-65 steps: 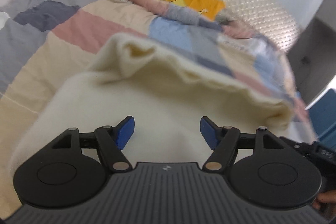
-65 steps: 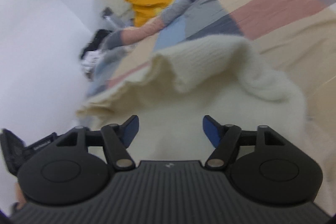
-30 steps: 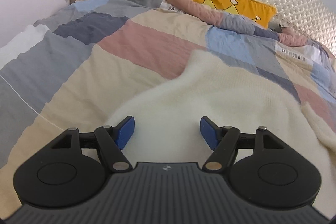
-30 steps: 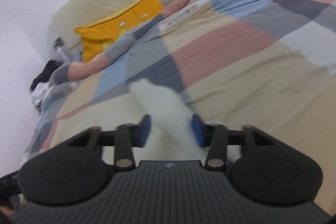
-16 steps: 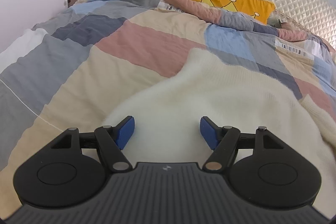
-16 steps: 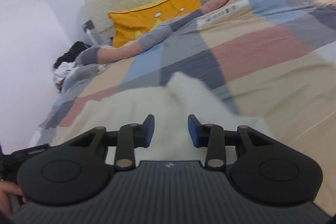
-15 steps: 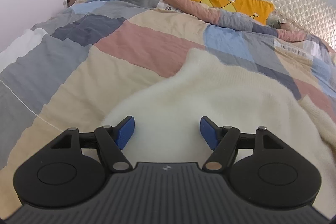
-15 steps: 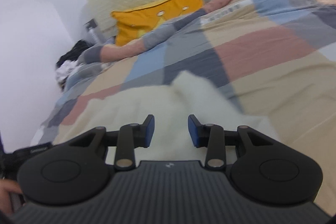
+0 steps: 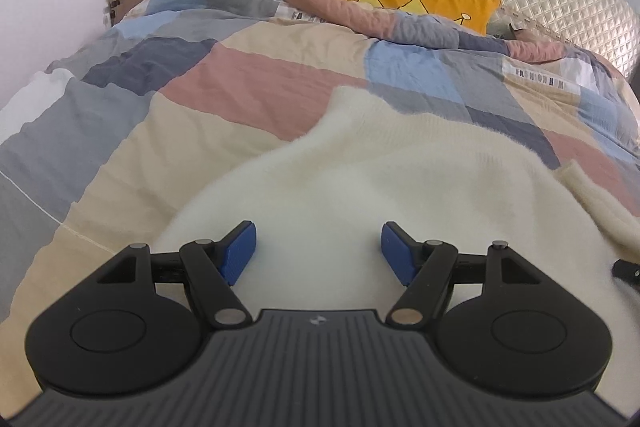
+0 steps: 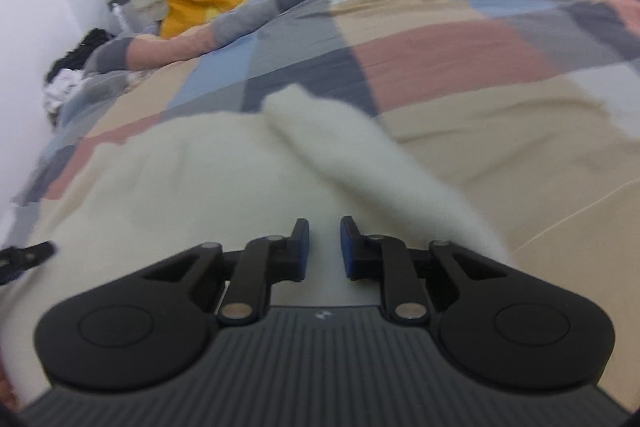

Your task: Fold large clothes

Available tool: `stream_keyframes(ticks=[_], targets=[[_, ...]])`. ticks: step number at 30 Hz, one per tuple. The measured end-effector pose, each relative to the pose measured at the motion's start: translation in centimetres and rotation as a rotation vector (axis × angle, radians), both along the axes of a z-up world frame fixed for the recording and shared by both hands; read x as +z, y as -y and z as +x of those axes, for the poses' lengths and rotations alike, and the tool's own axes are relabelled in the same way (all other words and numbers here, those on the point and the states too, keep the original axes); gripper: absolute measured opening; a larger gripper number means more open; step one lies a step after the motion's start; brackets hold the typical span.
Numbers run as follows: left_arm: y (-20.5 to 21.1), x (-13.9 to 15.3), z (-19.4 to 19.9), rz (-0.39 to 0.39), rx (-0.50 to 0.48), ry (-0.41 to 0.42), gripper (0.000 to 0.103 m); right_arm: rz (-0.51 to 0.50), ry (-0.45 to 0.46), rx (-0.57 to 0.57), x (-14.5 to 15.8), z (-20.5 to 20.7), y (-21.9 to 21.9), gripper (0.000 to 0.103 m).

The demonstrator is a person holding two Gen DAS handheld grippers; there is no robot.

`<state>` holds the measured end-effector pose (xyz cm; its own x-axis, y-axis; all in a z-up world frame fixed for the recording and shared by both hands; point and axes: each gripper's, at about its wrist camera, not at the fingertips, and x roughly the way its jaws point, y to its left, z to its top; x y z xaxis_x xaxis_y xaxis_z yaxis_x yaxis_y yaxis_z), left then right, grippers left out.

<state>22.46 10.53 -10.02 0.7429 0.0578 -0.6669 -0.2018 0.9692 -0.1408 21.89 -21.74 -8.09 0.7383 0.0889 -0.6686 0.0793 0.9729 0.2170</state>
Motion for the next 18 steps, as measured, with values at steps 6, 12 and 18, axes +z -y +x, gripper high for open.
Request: stream_keyframes(ticks=[6,12,18], targets=[[0.1,-0.2,-0.2,0.003,-0.006,-0.001,0.075,0.027,-0.006,-0.112,-0.2,0.5,3.9,0.019],[0.1,-0.4,-0.1,0.018,-0.011,-0.001,0.075,0.039,-0.003,-0.125,-0.6,0.6,4.4,0.021],[1.4,0.5,-0.7,0.151,-0.033,0.021,0.075,-0.016,0.019,-0.045,-0.1,-0.2,2.6,0.024]])
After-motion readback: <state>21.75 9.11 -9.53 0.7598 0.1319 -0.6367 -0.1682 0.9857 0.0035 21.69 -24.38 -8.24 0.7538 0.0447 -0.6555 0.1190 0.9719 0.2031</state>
